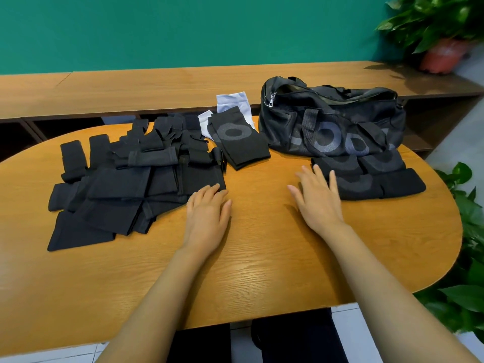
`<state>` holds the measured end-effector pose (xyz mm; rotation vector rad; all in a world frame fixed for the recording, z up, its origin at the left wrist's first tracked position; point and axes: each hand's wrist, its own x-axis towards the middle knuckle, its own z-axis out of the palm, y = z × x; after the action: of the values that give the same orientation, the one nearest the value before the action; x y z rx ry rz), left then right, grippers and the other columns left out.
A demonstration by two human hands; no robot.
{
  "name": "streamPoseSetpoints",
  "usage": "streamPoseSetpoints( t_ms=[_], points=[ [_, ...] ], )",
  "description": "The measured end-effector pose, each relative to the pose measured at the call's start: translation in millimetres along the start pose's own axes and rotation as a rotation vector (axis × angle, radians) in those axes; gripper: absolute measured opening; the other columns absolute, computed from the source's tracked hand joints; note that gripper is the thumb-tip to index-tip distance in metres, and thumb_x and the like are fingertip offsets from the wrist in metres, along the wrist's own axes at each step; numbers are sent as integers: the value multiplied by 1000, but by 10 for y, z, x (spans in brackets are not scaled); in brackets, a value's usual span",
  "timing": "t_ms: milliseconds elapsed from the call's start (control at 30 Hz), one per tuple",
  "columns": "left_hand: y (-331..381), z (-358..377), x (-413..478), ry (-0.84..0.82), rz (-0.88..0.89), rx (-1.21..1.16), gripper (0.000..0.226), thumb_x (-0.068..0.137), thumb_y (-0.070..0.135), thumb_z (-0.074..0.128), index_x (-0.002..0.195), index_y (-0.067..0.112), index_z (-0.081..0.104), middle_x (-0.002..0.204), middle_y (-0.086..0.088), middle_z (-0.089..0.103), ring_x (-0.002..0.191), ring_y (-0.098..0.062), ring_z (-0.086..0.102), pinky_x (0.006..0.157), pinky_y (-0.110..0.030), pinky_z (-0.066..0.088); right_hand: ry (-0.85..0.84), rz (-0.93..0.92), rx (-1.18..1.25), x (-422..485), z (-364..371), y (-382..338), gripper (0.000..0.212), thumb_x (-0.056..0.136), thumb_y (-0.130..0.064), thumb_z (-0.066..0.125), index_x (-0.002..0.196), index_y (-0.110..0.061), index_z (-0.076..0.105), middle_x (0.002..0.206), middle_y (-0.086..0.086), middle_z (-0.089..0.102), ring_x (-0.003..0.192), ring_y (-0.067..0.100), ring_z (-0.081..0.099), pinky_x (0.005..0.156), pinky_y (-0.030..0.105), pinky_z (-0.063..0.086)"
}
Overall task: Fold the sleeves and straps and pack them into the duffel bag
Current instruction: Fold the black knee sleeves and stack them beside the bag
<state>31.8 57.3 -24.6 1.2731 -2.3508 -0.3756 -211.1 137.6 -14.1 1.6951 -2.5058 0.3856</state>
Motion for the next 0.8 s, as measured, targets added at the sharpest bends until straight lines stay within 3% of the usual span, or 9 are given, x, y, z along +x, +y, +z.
streamPoseSetpoints(
  t_ms=[133,500,600,800],
  points=[
    [-76,117,47,-50,-22,89,46,104,41,32,143,23,46,158,0,30,148,-18,14,121,-39,-3,-67,-84,12,227,68,-314,59,101,-55,22,146,-22,39,160,0,26,151,20,8,122,48,-2],
    [-51,138,79,-13,-24,107,44,104,41,31,138,22,51,155,-1,34,147,-19,16,120,-39,-3,-228,-201,-81,815,323,-761,58,104,-52,23,148,-18,39,164,-4,10,151,22,-1,120,52,0],
    [-56,138,74,-13,-24,101,44,104,40,31,138,21,52,156,-2,34,148,-19,16,121,-40,-2,-190,-205,-64,825,322,-768,57,104,-50,22,147,-16,41,163,-4,17,151,20,4,121,50,1],
    [-67,131,72,-19,-23,93,44,105,40,31,138,20,51,156,-3,34,148,-20,16,122,-42,0,-8,-281,0,444,192,-674,52,104,-45,27,139,-16,53,146,-4,50,145,13,27,120,39,0]
  ],
)
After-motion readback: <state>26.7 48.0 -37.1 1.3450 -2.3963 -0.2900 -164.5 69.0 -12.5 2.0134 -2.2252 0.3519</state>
